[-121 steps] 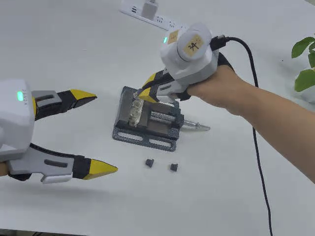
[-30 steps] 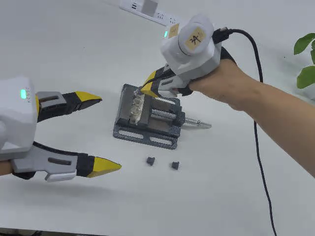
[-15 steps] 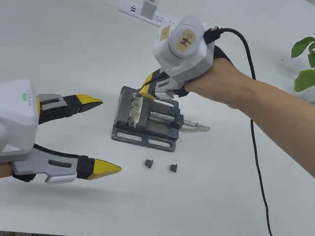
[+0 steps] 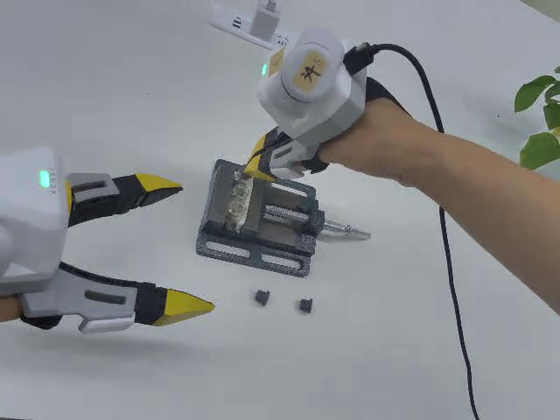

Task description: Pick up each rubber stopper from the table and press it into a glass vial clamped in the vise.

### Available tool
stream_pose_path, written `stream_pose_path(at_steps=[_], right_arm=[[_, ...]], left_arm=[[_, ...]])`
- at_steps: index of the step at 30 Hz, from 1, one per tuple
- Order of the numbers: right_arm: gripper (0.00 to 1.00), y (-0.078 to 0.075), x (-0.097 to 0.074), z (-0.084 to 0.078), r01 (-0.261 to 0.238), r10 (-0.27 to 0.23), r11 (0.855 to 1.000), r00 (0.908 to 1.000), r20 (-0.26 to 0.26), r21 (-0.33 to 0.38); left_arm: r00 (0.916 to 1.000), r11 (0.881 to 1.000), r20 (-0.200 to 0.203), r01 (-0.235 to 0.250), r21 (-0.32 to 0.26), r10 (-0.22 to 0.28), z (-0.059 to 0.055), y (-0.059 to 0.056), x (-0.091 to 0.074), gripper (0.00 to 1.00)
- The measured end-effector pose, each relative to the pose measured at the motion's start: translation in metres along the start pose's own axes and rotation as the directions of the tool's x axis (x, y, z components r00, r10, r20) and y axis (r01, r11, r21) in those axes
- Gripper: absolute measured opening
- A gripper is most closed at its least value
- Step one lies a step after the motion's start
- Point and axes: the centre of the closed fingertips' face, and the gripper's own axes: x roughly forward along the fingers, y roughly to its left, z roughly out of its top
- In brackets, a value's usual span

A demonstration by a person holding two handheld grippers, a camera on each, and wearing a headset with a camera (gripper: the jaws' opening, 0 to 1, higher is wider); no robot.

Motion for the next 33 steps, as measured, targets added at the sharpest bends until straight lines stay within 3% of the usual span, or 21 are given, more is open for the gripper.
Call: stream_pose_path(at_steps=[26,33], right_arm=[[0.00,0.0065,-0.0013,-0.0038,-0.010,0.009,1.000,0.9982,-0.060,-0.013],[0.00,-0.0008,0.0037,-0.0069,-0.011,0.011,1.000,0.9978,-0.066,-0.012]], left_arm=[[0.9999,1.000,0.010,-0.004,0.000,0.004,0.0034,0.0021,0.0011,0.72],[0.9999,1.000,0.010,-0.007,-0.002,0.007,0.0037,0.0039,0.0009,0.72]])
